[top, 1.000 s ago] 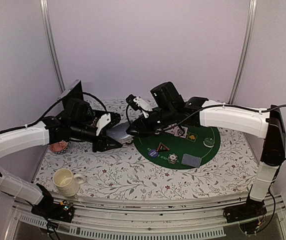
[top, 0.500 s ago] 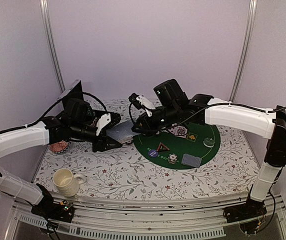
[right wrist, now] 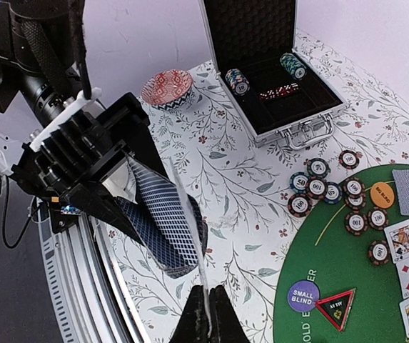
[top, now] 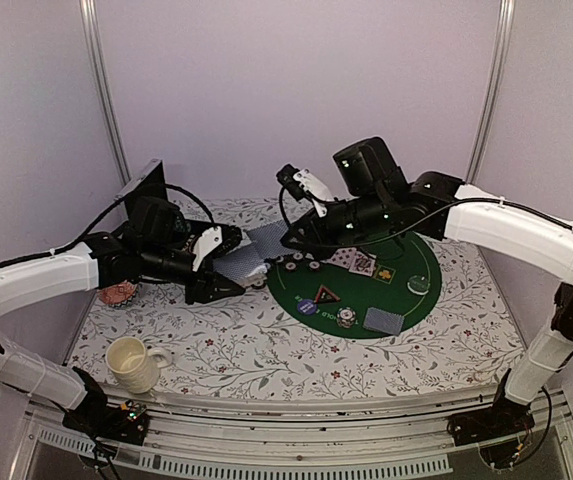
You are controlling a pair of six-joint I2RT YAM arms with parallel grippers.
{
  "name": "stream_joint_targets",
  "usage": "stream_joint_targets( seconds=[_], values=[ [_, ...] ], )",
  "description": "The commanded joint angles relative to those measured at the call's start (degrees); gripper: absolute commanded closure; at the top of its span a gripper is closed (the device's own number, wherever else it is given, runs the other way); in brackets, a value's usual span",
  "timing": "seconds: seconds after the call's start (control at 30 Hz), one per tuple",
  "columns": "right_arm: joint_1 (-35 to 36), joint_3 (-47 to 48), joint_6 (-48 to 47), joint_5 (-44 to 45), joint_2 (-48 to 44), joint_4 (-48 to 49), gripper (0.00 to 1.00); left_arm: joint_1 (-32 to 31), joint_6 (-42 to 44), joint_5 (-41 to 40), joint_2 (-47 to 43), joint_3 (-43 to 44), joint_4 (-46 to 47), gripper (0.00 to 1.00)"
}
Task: Distribute texas hold em gaming equipment
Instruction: Pick up the poker card from the face-down deck piles, then distribute the poker card in the community card area.
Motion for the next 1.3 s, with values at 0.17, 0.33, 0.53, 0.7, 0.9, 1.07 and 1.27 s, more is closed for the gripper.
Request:
stream_joint_targets(
  seconds=[0.17,0.33,0.53,0.7,0.9,1.07,1.27],
  values=[
    [-15.20,-2.90,-5.73,0.91,-11.79,-12.44,0.98,-0.78,0.77,0.91,-1.09,0.08,0.56,0.62],
    [-30.76,-5.90,-14.74,1.57,-8.71,-21.40,0.98,-0.72,0.68,1.01,-1.36,0.09,0.58,0.62],
    [-34.94,-6.26,-30.89,3.53,0.56,-27.91,0.98,-0.78,0.59,0.89,-1.49,0.09,0.59,0.62],
    [-34.94,-0.82,-40.19,2.95,8.22,-32.34,0.98,-0.75,0.64,1.02,-1.53,0.11,0.59,0.62],
    [-34.91,7.14,-45.51,7.43,19.61,-38.91,0.98,-0.73,0.59,1.02,-1.59,0.09,0.58,0.62],
    [-34.98,9.98,-48.00,4.98,24.85,-39.18,0.98,-0.77,0.60,1.27,-1.47,0.09,0.59,0.62],
    [-34.91,12.39,-51.11,7.62,29.51,-37.11,0.98,-0.77,0.51,1.41,-1.38,0.17,0.59,0.62]
  ],
)
